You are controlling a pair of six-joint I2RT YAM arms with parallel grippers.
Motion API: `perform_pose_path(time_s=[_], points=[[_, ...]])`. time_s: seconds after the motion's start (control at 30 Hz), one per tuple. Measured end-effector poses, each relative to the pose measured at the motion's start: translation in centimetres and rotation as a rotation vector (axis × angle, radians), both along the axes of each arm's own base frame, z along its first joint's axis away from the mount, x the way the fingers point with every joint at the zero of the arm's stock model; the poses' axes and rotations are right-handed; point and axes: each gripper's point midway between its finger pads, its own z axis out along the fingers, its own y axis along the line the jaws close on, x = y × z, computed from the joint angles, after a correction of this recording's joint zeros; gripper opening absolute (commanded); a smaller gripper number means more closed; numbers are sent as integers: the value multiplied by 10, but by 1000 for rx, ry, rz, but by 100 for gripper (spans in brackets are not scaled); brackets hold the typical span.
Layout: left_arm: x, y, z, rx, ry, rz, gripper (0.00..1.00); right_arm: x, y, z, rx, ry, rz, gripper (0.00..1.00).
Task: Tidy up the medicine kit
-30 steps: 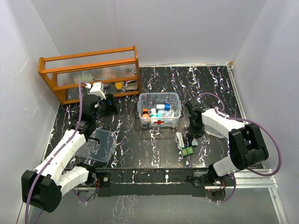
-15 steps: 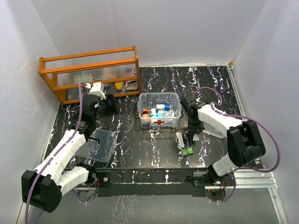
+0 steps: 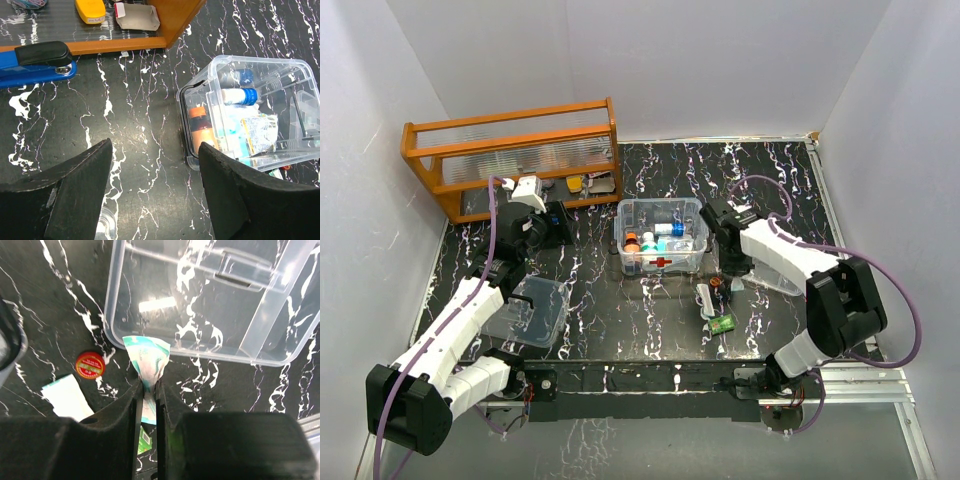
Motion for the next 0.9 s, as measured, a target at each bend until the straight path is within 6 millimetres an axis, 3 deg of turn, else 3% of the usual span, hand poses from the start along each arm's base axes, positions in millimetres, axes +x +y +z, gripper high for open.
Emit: perform_pose_path(time_s=[0.13,0.4,0.67,0.9], points=[[0,0,0,1,0,1,68,19,-6,11,6,-64,-17,14],[0,1,1,1,-5,2,68,43,-39,15,13,-111,-76,14],[0,1,1,1,-3,2,68,70,-42,16,-45,-131,63,10],[-1,1,0,1,-2,2,68,74,-44,10,-78,-118,203,10]])
